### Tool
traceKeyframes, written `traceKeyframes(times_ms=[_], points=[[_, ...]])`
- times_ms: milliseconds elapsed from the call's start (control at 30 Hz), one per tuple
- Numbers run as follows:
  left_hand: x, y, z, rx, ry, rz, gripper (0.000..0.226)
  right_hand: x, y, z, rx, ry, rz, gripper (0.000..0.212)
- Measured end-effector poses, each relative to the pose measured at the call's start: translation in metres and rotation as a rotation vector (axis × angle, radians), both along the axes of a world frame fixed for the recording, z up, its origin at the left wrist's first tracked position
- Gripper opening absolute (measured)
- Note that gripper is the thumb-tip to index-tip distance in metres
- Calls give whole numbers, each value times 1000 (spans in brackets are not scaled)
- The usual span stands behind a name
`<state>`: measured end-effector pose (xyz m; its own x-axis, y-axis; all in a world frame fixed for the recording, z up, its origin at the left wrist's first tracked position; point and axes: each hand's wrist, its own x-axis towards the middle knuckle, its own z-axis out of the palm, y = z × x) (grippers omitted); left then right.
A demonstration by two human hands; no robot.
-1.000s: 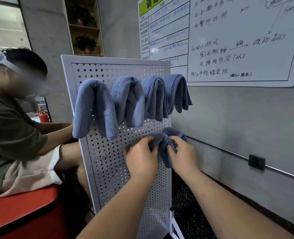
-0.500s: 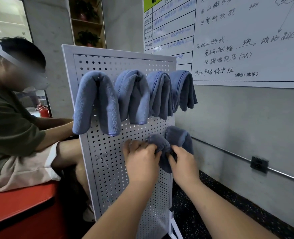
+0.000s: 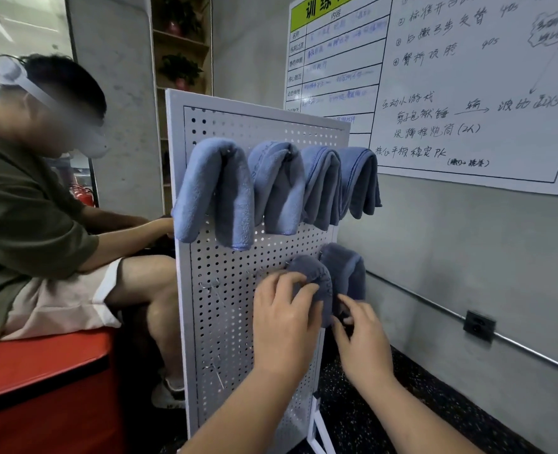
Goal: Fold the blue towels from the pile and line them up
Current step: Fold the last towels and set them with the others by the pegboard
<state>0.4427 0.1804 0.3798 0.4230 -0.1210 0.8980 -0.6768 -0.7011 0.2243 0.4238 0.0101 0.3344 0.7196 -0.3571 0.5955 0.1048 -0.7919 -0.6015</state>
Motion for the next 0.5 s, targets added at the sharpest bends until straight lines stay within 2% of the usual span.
traceKeyframes(times_ms=[133,233,500], points=[[-34,7,-33,1,-15,-101,17,-32,1,-41,8,84,16,45],[-56,13,-71,29,100,-146,20,-59,1,-80,36,179,38,46],[-89,24,-189,197,752,-251,29,-121,-3,-176,85,513,39,51]])
